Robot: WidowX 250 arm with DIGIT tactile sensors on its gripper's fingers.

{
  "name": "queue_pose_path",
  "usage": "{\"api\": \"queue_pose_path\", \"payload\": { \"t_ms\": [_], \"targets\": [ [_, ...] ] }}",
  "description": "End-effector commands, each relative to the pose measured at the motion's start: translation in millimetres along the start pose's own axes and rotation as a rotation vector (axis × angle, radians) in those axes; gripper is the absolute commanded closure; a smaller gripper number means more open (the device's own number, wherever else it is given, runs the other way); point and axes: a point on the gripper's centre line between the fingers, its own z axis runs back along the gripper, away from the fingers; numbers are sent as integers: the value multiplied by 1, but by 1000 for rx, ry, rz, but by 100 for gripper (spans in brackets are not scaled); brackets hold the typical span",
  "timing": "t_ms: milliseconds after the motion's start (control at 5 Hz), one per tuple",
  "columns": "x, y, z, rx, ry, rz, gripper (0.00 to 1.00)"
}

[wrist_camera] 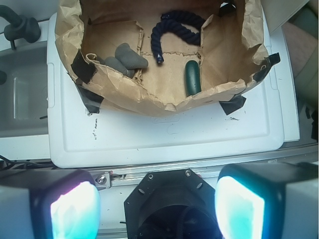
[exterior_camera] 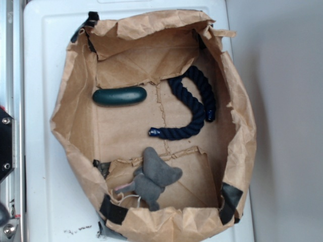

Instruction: Grab the plastic pickle.

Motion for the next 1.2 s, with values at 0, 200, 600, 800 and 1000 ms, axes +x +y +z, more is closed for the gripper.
{"api": "queue_pose_path", "payload": {
  "t_ms": [0, 200, 600, 800, 1000],
  "targets": [
    [0, 0, 0, 0, 0, 0, 0],
    [20, -16, -5, -11, -13, -1, 0],
    [62, -33, -15, -12, -63, -19, 0],
    [81, -21, -35, -17, -52, -56, 0],
    [105, -5, -58, -3, -53, -64, 0]
  ]
}}
